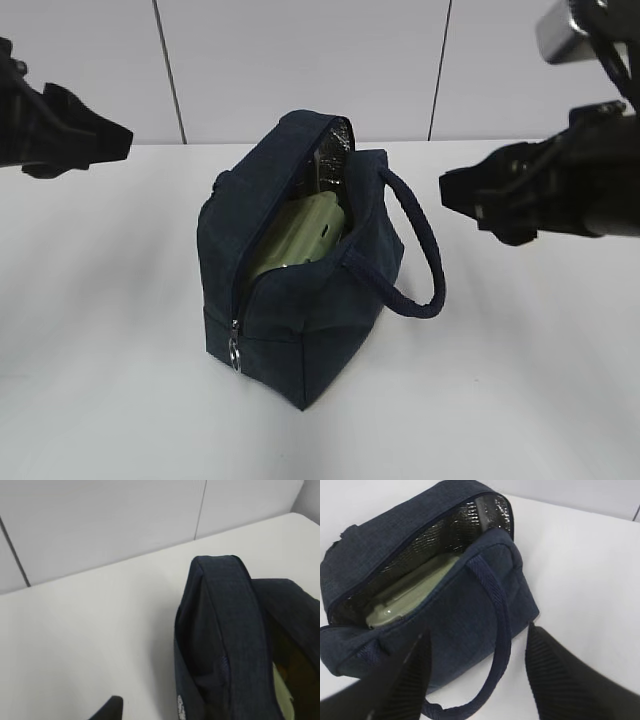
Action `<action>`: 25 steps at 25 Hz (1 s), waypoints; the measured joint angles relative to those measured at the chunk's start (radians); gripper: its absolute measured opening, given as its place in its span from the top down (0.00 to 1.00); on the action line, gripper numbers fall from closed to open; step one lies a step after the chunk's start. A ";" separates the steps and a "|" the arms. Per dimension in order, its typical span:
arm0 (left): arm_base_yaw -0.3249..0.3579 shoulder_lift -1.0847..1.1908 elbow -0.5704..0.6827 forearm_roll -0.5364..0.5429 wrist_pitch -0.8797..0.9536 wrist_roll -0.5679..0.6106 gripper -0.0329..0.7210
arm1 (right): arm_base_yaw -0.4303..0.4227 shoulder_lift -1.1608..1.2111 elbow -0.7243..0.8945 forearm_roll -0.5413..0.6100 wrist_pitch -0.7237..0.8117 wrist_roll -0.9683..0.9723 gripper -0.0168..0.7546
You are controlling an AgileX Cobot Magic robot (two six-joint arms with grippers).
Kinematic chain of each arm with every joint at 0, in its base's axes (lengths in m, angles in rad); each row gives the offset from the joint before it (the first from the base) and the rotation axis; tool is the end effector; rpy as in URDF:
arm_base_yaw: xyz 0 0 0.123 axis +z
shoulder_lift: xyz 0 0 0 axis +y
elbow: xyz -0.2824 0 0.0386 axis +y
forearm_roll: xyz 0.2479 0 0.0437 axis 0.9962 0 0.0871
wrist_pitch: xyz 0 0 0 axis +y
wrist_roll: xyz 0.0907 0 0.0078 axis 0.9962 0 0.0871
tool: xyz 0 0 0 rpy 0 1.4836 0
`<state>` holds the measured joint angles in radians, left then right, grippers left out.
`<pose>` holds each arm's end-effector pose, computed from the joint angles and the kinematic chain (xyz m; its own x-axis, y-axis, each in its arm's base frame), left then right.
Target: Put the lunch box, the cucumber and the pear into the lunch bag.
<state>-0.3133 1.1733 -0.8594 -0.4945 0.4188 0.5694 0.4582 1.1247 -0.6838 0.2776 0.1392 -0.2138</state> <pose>0.2316 -0.0936 0.3128 -0.4833 0.2716 -0.8323 0.5110 0.8594 -0.0163 0.2102 0.1076 0.2854 -0.4483 -0.1529 -0.8807 -0.4455 0.8924 0.0719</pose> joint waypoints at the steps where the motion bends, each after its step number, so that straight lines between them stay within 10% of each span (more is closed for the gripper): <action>1: 0.000 -0.010 0.014 -0.001 -0.009 0.007 0.56 | 0.000 -0.005 0.021 0.004 -0.026 0.000 0.38; 18: 0.000 -0.016 0.021 -0.174 -0.031 0.035 0.63 | 0.012 -0.010 0.036 -0.127 0.016 0.000 0.38; 25: 0.000 -0.017 0.055 -0.147 -0.027 0.109 0.64 | 0.266 -0.010 0.175 -0.027 -0.034 0.000 0.47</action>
<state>-0.3133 1.1561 -0.8049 -0.6420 0.3918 0.6780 0.7244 1.1151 -0.5091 0.2506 0.1054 -0.2138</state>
